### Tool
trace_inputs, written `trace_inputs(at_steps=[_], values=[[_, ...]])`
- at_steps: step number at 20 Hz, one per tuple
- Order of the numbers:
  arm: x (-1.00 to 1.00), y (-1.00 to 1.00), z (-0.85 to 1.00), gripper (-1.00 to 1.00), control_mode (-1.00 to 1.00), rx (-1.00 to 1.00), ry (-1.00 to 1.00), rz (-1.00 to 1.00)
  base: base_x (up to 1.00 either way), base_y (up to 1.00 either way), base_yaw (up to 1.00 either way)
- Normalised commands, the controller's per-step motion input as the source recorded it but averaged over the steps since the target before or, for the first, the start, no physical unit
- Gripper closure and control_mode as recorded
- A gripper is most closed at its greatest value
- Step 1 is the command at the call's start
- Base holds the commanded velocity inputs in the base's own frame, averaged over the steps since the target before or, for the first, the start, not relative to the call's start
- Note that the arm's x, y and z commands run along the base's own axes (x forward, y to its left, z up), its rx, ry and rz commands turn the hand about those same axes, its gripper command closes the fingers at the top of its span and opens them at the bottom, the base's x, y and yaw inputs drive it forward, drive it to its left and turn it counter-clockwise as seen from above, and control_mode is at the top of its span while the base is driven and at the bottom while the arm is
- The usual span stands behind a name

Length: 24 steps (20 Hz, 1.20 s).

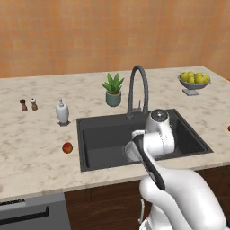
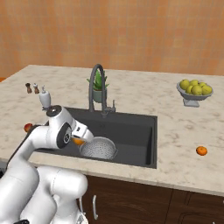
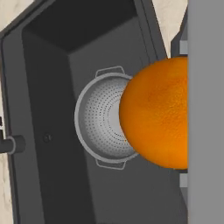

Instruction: Put the colander in the sink, put the tangerine, apple, orange in the colander, and turn on the sink faucet and pour water over the colander.

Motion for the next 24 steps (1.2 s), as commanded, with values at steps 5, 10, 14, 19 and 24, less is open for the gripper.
trace_inputs(at_steps=[5, 10, 14, 19, 24], values=[[0.69, 0.41, -0.01, 1.0, -1.0, -0.12, 0.02, -0.14, 0.0, 0.0, 0.0], [0.63, 0.13, -0.14, 1.0, -1.0, -0.02, 0.12, -0.03, 0.0, 0.0, 0.0], [0.58, 0.0, -0.16, 1.0, -1.0, 0.0, 0.23, 0.0, 0.0, 0.0, 0.0], [0.29, 0.01, -0.37, 1.0, -1.0, 0.0, 0.17, 0.0, 0.0, 0.0, 0.0], [0.08, -0.02, -0.4, 1.0, -1.0, -0.01, 0.08, 0.0, 0.0, 0.0, 0.0]])
